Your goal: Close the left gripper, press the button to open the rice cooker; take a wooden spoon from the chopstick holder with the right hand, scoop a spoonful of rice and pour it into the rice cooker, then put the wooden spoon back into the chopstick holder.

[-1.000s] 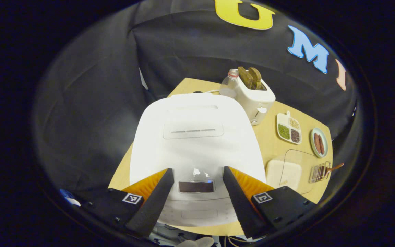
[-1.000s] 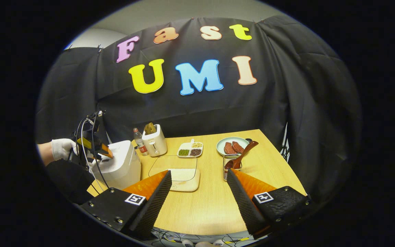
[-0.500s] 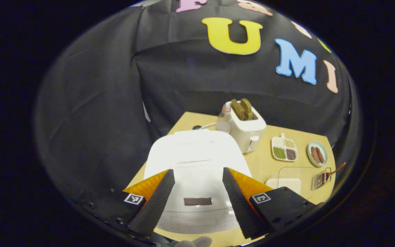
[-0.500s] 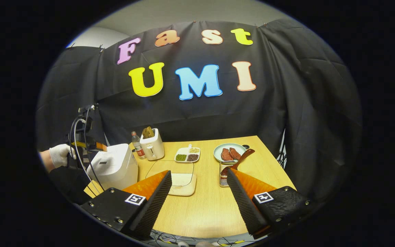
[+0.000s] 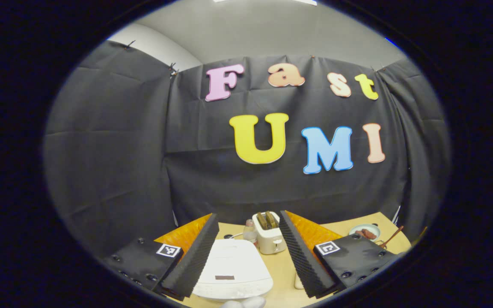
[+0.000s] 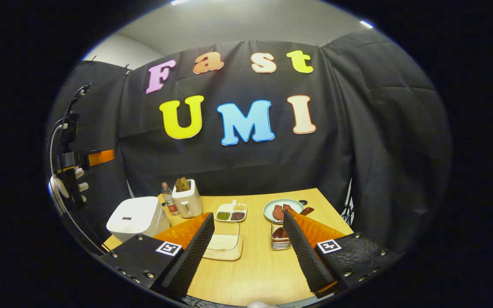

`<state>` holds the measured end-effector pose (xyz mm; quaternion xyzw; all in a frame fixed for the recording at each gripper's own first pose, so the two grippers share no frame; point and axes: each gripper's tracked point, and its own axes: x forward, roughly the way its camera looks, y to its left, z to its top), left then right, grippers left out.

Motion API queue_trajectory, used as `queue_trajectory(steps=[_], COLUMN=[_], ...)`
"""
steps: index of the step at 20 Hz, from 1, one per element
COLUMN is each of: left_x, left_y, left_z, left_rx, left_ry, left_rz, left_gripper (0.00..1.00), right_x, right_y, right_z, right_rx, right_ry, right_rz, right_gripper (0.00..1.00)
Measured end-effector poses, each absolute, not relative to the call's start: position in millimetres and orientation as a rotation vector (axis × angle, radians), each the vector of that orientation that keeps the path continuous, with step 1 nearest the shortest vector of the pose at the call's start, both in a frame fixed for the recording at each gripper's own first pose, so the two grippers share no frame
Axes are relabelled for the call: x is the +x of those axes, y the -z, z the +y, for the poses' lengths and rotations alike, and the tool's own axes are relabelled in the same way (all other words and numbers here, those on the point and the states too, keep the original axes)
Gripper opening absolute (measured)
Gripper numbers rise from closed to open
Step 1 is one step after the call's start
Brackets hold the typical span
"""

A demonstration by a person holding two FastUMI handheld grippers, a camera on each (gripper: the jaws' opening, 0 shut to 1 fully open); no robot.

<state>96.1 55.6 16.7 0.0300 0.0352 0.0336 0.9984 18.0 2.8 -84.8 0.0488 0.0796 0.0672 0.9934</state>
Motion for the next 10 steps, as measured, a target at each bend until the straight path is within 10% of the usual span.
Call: queue_trajectory(steps=[10], left_x=[2], left_y=[-41], left_z=[6], left_rx=[0.023], left_ry=[0.008], left_rz=[-0.037], left_gripper=[1.00], right_x=[17], right_y=[25], right_z=[-6], right_rx=[0.068], right_ry=[-0.089], right_rz=[-0.005], right_gripper=[0.99])
